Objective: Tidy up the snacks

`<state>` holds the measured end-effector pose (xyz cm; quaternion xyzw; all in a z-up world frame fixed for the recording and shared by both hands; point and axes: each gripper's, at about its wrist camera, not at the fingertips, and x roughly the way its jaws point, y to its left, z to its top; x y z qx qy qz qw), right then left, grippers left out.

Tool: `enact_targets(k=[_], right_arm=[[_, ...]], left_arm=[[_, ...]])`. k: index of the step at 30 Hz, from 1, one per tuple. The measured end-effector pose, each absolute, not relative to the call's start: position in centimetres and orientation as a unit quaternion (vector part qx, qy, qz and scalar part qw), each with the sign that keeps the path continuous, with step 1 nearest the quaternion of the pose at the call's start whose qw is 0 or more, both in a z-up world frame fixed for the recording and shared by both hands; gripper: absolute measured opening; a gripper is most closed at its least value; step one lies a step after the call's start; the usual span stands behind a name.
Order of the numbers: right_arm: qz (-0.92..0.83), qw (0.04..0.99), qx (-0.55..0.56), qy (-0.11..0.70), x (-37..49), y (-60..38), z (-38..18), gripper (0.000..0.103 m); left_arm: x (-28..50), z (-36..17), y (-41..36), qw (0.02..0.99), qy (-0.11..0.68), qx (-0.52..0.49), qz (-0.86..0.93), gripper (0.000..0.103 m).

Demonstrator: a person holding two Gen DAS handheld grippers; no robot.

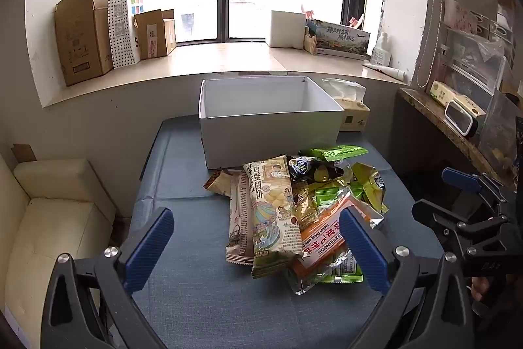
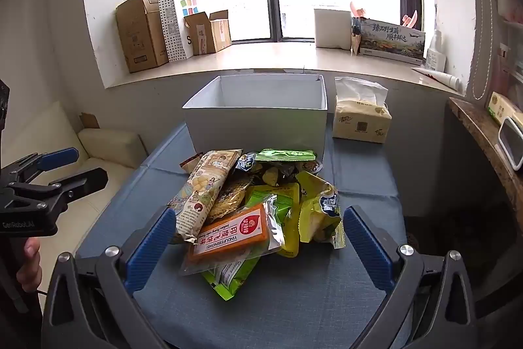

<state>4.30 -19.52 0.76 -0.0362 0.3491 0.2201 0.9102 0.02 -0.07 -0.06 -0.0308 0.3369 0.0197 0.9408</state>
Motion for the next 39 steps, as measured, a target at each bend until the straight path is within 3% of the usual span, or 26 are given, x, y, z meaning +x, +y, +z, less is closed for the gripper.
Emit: enact_targets(k=[39], right_arm=[[0.227, 0.91, -0.033, 0.346, 4.0, -19.46, 0.78, 0.103]], left_arm=[[-0.24, 0.01, -0.29, 0.941, 0.337, -0.036, 0.011, 0.103]])
